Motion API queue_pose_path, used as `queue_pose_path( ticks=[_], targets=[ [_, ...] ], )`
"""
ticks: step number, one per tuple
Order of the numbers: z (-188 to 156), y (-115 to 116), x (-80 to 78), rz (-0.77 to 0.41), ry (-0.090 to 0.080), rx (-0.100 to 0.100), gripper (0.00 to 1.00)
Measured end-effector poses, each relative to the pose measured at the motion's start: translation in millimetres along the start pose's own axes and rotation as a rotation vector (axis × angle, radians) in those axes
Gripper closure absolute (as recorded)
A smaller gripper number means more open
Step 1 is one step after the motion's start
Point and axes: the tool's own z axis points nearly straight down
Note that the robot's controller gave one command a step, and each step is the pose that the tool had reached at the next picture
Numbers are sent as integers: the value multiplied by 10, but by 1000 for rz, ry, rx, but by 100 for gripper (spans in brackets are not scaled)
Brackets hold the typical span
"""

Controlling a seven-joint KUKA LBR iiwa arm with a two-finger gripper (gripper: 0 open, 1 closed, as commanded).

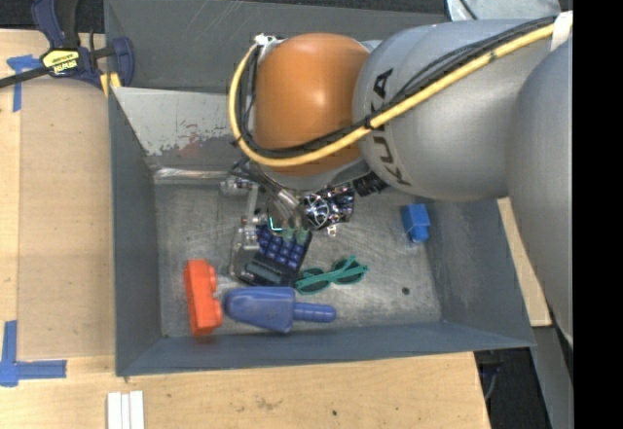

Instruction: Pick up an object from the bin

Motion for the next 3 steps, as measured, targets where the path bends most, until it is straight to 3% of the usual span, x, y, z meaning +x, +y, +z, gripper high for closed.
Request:
queue_pose_path(
  ticks=[1,2,3],
  targets=[
    [-45,-8,-20,2,-8,-2,0],
    [468,-120,122,-7,-14,-3,0],
    [1031,-373,220,91,-12,-3,0]
  ],
)
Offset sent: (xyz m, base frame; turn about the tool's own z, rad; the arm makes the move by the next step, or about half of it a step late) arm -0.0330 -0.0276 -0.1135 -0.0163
